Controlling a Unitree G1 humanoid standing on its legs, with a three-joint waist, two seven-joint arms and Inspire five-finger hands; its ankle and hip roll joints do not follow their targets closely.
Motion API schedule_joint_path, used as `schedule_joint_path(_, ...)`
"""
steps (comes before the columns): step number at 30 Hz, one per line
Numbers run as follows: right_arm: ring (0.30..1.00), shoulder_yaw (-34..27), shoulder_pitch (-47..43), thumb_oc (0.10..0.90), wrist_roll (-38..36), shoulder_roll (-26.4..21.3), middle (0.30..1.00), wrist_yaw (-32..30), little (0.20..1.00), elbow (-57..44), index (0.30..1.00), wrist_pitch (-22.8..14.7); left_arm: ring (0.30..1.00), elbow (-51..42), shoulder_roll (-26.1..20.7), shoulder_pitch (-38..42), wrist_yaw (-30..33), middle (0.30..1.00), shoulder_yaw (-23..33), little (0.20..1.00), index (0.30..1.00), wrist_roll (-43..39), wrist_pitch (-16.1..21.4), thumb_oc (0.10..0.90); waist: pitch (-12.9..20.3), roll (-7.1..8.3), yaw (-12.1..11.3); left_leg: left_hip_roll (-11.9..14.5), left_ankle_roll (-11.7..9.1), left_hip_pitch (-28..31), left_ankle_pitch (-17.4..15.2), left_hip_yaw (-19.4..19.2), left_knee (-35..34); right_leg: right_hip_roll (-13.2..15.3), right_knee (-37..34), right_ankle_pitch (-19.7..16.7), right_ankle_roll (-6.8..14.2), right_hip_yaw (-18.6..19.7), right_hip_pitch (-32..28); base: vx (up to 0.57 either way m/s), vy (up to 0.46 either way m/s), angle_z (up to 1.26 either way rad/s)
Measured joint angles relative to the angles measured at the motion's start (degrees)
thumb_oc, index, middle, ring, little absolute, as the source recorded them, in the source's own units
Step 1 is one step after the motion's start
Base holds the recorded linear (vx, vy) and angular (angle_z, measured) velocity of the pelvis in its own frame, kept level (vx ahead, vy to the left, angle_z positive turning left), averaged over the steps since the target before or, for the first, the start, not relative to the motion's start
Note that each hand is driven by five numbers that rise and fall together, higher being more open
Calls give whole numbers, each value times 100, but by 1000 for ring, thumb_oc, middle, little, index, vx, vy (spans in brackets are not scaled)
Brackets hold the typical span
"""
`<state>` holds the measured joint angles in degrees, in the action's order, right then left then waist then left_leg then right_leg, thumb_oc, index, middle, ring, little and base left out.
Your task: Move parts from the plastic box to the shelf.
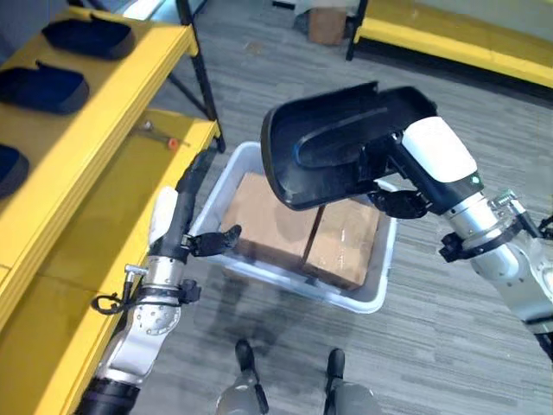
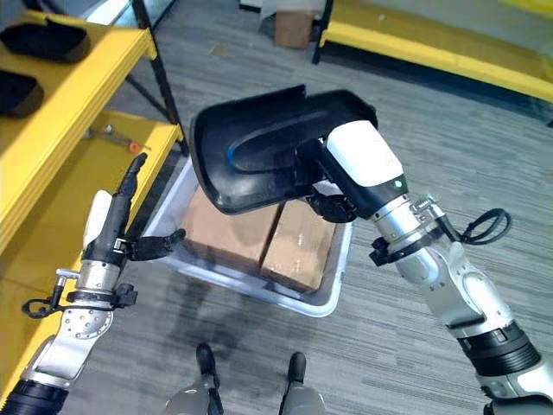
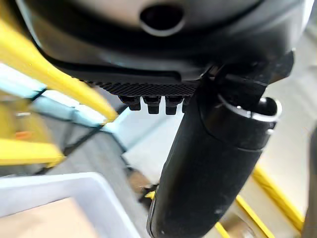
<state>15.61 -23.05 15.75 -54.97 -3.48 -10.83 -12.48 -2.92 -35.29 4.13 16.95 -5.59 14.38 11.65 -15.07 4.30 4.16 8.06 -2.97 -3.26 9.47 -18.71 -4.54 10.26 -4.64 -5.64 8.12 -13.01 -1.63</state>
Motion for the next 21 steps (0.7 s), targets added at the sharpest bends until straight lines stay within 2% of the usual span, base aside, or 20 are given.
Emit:
schedule_joint_path(3,300,286,19,400,-289,-70,300,228,300,0,300,-46,1000,3,-4,-1,0,1000,-151,1000,1000,140,75,900,259,16,68,85,-66,58,-38,-90,-2,-70,-24,4,-6,48,-2,24,-22,-25)
schedule_joint_path(7,300,660,21,400,-1012,-556,300,692,300,2,300,-25,1000,2,-16,141,2,1000,-278,1000,1000,429,156,900,321,31,177,151,-102,161,-30,-136,-1,-133,-25,4,-18,143,-77,20,-10,-9)
schedule_joint_path(11,300,674,39,400,-1536,-761,300,958,300,2,300,0,1000,3,-20,145,3,1000,-314,1000,1000,508,157,900,325,29,203,164,-110,166,-29,-137,-2,-145,-25,-5,-30,146,-79,0,0,0)
schedule_joint_path(13,300,673,45,400,-1811,-986,300,1073,300,18,300,26,1000,9,-204,121,4,1000,-330,1000,1000,630,157,900,379,43,190,167,-110,163,-31,-134,-1,-148,-25,-14,-42,145,-80,0,0,0)
schedule_joint_path(21,300,646,378,400,-2274,-1072,300,1248,300,547,300,81,1000,69,-222,95,135,1000,-319,1000,1000,910,160,900,471,109,126,169,-114,152,-31,-115,-2,-149,-25,-14,-42,131,-85,0,0,0)
